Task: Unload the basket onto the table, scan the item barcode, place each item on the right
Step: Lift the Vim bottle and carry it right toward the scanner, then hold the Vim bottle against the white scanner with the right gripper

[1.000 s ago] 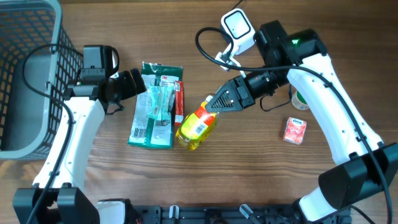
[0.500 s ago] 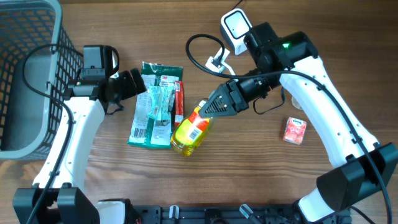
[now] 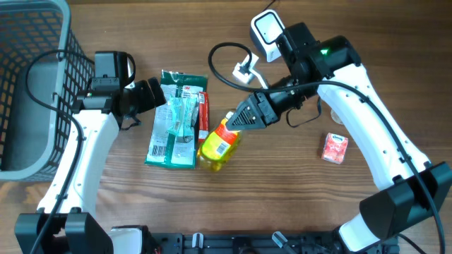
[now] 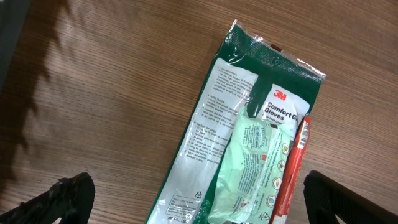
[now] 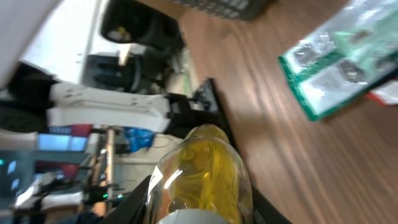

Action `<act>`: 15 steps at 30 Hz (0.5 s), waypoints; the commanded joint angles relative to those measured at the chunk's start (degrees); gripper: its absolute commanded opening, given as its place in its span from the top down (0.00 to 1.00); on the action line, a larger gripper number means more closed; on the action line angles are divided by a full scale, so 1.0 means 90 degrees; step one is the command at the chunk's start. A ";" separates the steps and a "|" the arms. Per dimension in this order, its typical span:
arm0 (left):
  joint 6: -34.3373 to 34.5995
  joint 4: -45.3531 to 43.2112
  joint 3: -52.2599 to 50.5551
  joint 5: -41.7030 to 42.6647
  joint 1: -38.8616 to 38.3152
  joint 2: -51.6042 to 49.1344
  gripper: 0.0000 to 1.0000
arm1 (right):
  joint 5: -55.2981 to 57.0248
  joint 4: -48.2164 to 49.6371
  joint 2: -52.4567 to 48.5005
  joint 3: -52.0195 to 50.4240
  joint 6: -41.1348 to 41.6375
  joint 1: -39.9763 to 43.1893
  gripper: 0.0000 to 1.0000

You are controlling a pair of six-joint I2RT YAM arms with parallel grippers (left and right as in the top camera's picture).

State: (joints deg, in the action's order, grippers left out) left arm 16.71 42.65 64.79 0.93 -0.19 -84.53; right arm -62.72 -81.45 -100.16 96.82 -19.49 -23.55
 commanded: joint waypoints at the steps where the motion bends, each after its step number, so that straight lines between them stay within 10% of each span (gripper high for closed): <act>1: 0.0075 -0.0002 0.0063 -0.0063 0.0022 0.0012 0.00 | 0.1358 0.0500 0.0146 0.0019 0.1309 -0.0015 0.75; 5: 0.0073 -0.0002 0.0063 -0.0063 0.0022 0.0012 0.00 | 0.3126 0.0998 0.0148 0.0124 0.2987 0.0027 0.77; 15: 0.0075 -0.0002 0.0063 -0.0063 0.0022 0.0012 0.00 | 0.6067 0.0389 0.0136 0.2368 0.3497 0.0170 0.78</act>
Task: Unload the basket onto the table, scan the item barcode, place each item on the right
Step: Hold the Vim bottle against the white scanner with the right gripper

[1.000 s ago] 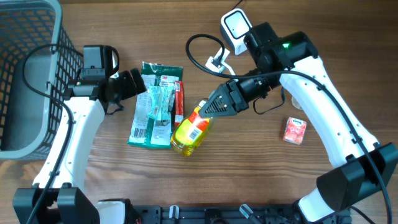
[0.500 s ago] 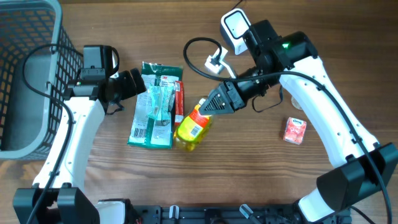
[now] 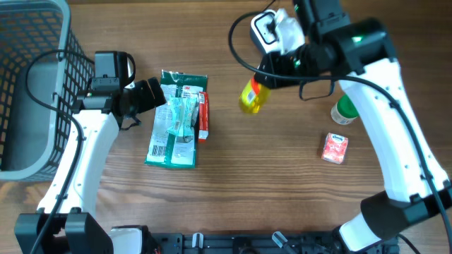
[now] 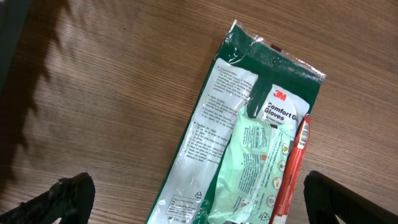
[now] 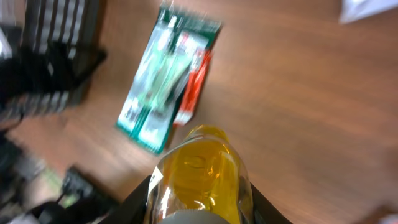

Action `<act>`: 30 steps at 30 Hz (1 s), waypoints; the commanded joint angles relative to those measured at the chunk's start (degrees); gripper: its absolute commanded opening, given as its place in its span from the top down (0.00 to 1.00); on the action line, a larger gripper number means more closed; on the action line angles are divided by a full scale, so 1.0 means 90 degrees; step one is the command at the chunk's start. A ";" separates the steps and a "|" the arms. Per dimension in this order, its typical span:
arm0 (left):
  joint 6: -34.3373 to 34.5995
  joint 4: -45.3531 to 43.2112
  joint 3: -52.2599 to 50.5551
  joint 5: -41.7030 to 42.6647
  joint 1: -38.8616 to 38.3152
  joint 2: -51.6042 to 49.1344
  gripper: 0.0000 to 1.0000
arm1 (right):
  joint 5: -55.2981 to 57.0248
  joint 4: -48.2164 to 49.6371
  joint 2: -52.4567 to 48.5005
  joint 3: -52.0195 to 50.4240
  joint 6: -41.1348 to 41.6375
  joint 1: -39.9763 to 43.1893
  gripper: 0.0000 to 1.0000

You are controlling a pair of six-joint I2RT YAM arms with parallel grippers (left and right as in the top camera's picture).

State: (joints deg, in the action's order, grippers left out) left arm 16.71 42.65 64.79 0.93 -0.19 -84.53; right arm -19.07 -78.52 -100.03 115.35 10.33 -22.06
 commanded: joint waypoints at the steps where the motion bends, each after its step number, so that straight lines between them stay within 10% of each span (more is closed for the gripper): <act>1: 0.0073 -0.0002 0.0063 -0.0063 0.0022 0.0012 0.00 | 0.1596 0.0165 0.0085 0.0306 0.0180 -0.0007 0.78; 14: 0.0073 0.0000 0.0063 -0.0063 0.0022 0.0012 0.00 | 0.5846 0.2268 -0.1333 0.0296 -0.0833 -0.0933 0.78; 30: 0.0073 0.0000 0.0063 -0.0063 0.0022 0.0012 0.00 | 0.9054 0.5787 -0.3929 0.0270 -0.5153 -0.1387 0.83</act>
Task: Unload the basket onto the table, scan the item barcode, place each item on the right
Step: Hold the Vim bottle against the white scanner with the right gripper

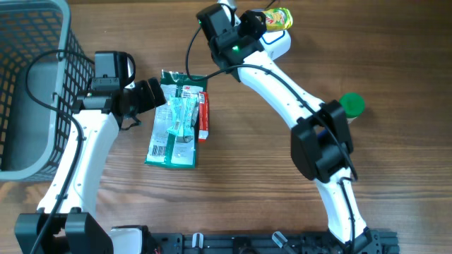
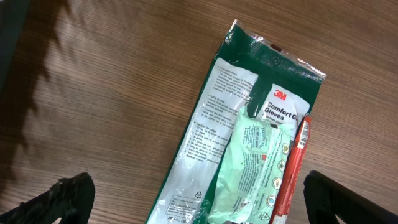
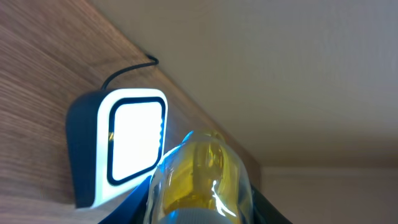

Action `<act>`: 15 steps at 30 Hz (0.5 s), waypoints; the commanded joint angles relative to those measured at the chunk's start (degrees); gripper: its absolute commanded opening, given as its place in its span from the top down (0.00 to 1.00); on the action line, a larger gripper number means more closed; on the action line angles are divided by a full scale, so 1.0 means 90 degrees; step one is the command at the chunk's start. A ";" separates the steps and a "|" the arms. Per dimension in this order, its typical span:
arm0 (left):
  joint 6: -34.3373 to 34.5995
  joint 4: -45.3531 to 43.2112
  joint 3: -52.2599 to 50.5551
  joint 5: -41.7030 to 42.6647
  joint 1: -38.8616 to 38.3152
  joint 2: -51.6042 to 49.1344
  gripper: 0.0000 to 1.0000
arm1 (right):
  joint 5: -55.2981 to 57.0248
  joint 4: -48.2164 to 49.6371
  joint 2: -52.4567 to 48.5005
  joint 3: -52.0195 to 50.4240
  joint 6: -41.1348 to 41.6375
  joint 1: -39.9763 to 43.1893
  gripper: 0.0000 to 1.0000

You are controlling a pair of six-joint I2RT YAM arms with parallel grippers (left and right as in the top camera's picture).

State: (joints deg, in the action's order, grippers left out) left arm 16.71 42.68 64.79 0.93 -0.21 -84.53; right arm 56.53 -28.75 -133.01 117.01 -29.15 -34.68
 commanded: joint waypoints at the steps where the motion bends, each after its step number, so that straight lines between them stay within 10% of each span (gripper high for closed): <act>1: 0.0075 -0.0005 0.0063 -0.0063 0.0024 0.0012 0.00 | 0.0675 0.0335 -0.0340 0.0085 -0.0765 0.0015 0.83; 8: 0.0073 -0.0002 0.0063 -0.0063 0.0024 0.0012 0.00 | 0.0670 0.0568 -0.0461 0.0070 -0.0709 0.0049 0.71; 15: 0.0075 -0.0002 0.0063 -0.0063 0.0024 0.0012 0.00 | 0.1387 0.0865 0.0503 0.0087 -0.0464 0.0049 0.82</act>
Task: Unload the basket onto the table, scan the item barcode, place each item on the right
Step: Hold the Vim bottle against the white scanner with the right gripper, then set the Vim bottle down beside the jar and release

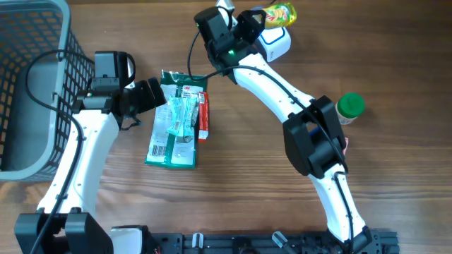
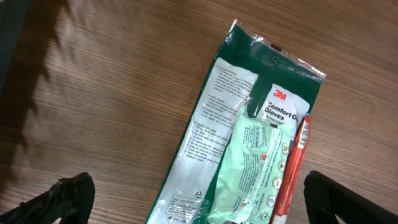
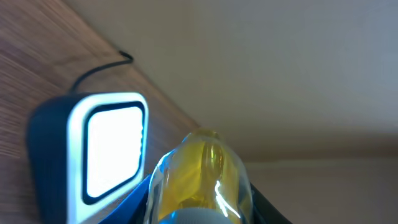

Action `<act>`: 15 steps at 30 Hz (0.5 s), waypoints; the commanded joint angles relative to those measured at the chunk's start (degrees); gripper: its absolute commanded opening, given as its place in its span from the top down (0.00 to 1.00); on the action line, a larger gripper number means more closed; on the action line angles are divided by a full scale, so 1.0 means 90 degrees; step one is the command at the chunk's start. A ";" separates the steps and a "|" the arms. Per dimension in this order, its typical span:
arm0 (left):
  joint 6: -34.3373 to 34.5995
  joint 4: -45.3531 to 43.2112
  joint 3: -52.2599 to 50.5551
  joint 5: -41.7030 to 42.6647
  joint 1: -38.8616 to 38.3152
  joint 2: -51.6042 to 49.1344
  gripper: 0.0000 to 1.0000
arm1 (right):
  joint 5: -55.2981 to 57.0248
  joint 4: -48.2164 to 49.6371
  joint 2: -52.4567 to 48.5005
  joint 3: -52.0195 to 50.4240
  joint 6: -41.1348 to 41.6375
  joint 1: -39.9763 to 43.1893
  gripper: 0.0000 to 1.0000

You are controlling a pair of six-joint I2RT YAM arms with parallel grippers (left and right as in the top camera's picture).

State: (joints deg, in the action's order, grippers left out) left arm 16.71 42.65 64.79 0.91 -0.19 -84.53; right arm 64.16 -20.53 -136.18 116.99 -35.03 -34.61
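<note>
A yellow bottle (image 1: 278, 13) with a yellow and red label is held at the table's far edge, my right gripper (image 1: 256, 20) shut on it. In the right wrist view the bottle (image 3: 200, 171) fills the gap between the blue fingers, my right gripper (image 3: 199, 202) around it. The white-faced scanner (image 3: 102, 149) stands just left of it. From overhead the scanner (image 1: 274, 44) sits right below the bottle. My left gripper (image 2: 208, 205) is open over the green glove package (image 2: 249, 143), touching nothing.
A grey mesh basket (image 1: 28, 77) fills the far left. A red tube (image 1: 203, 116) lies beside the glove package (image 1: 175, 120). A green-capped jar (image 1: 349, 106) stands at the right. The scanner's black cable (image 1: 198, 42) loops near the far edge.
The bottle in my right gripper has shifted slightly right, toward the far edge beside the scanner. In the wrist view the scanner now sits further left. The left arm has not moved.
My right gripper first held the yellow bottle low over the table next to the glove package. Then the bottle was raised near the scanner. Later it was at the far edge by the scanner's face, where it still is. The left gripper stayed open throughout.
</note>
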 commanded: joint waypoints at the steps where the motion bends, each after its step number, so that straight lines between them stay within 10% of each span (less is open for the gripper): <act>1: 0.0073 -0.0002 0.0063 -0.0061 0.0022 0.0012 0.00 | 0.0534 -0.0170 0.1132 0.0090 0.0372 0.0041 0.82; 9: 0.0075 0.0000 0.0063 -0.0061 0.0022 0.0012 0.00 | -0.3961 -0.4012 0.3526 0.0090 0.4442 0.0928 0.81; 15: 0.0075 0.0000 0.0063 -0.0061 0.0022 0.0012 0.00 | -0.7553 -0.5362 0.3400 -0.0546 0.5056 0.2973 0.80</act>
State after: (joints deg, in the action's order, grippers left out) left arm 16.73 42.81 64.79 0.91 -0.21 -84.53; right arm 16.23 -67.81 -101.73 117.45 5.32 -13.96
